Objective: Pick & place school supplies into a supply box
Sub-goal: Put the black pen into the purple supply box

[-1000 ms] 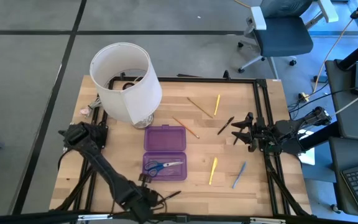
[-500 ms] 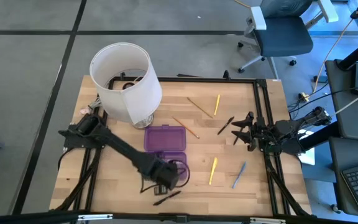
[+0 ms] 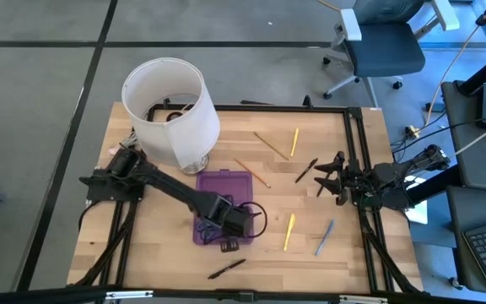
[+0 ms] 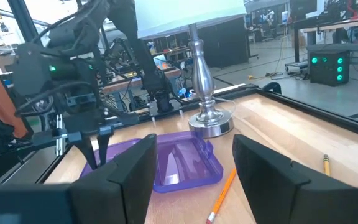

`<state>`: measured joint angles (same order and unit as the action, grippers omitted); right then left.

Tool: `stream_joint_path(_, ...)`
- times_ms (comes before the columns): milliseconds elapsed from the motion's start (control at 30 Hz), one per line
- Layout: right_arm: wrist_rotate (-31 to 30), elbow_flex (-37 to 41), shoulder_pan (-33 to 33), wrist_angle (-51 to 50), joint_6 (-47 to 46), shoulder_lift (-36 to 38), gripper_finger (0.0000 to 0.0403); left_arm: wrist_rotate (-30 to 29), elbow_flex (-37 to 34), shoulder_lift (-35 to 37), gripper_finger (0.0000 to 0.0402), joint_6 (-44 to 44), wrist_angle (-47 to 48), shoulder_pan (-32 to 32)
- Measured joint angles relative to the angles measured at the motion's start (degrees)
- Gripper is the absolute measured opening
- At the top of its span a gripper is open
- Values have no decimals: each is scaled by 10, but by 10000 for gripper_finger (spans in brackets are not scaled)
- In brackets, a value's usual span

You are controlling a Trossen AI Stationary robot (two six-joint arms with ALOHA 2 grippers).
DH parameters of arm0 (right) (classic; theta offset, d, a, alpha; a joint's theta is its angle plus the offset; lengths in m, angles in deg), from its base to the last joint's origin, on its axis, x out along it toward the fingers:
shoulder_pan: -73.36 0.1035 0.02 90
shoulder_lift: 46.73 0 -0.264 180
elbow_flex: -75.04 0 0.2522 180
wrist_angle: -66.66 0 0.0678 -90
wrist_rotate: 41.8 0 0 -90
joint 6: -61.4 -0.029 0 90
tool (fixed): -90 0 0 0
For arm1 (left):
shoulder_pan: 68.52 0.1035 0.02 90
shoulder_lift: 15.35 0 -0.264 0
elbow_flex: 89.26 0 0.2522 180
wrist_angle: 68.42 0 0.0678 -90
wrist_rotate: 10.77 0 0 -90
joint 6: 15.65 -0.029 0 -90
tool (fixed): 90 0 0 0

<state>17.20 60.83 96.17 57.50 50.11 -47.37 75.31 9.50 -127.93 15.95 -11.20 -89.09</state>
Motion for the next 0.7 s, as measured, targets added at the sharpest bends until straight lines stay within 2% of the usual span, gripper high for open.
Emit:
stream_joint_path(233,0,0,0,0,0,0,215,41,-1,-20,33,7,-34,2)
stream_joint_path(700,1,0,0,0,-1,0,215,41,-1,-28,34,7,-52,8)
